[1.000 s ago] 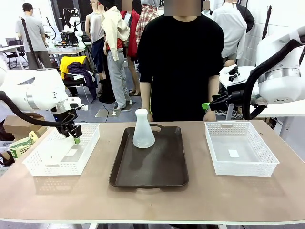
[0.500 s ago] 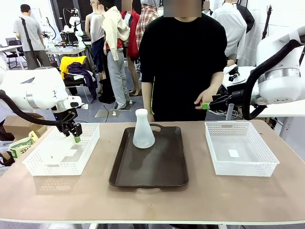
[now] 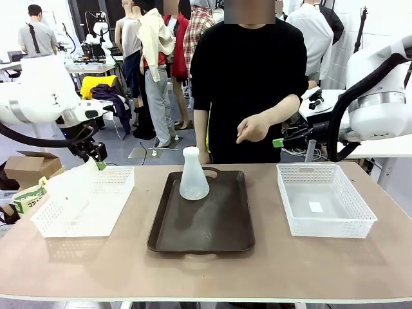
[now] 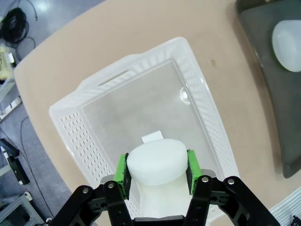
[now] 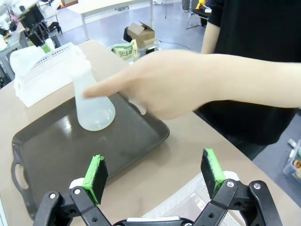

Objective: Prepare the laboratory tools.
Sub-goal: Place the picked Big flask upright in the Handle tray as directed by the person.

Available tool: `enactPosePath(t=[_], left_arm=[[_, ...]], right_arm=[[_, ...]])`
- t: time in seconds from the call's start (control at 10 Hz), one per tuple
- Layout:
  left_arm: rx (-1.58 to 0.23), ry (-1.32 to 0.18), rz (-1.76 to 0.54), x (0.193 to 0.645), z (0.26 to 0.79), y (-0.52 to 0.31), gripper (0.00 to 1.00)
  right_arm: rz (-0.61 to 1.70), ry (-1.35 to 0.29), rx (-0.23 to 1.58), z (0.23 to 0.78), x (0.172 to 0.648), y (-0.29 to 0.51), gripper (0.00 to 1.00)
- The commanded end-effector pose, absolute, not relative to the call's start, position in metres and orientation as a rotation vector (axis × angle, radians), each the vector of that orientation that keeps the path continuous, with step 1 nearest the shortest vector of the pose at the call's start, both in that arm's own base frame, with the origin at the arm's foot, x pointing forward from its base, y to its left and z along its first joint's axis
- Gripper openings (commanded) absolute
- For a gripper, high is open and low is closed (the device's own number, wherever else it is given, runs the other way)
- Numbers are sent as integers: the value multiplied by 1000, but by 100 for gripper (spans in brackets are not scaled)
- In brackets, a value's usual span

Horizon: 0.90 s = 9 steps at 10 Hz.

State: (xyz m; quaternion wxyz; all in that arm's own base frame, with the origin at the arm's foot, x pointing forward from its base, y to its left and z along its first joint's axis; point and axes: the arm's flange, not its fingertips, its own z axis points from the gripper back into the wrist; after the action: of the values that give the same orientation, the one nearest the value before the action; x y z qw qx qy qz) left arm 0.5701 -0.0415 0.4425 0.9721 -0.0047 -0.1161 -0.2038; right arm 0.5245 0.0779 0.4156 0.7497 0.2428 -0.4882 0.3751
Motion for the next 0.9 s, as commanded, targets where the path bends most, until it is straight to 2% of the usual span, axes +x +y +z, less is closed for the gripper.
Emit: enactPosePath(t=[0.0, 0.4, 0.7, 0.8], left_arm=[[-34, -242, -415, 537, 463, -44, 0], [-74, -488, -504, 483, 522, -49, 0], [-53, -500, -416, 483, 523, -38, 0], [-54, -484, -482, 481, 540, -53, 0]], right_arm=[[819, -1055, 532, 415, 524, 77, 100], [819, -1055, 532, 415, 524, 77, 100], [819, -1055, 532, 415, 524, 77, 100], [819, -1055, 532, 415, 524, 77, 100]])
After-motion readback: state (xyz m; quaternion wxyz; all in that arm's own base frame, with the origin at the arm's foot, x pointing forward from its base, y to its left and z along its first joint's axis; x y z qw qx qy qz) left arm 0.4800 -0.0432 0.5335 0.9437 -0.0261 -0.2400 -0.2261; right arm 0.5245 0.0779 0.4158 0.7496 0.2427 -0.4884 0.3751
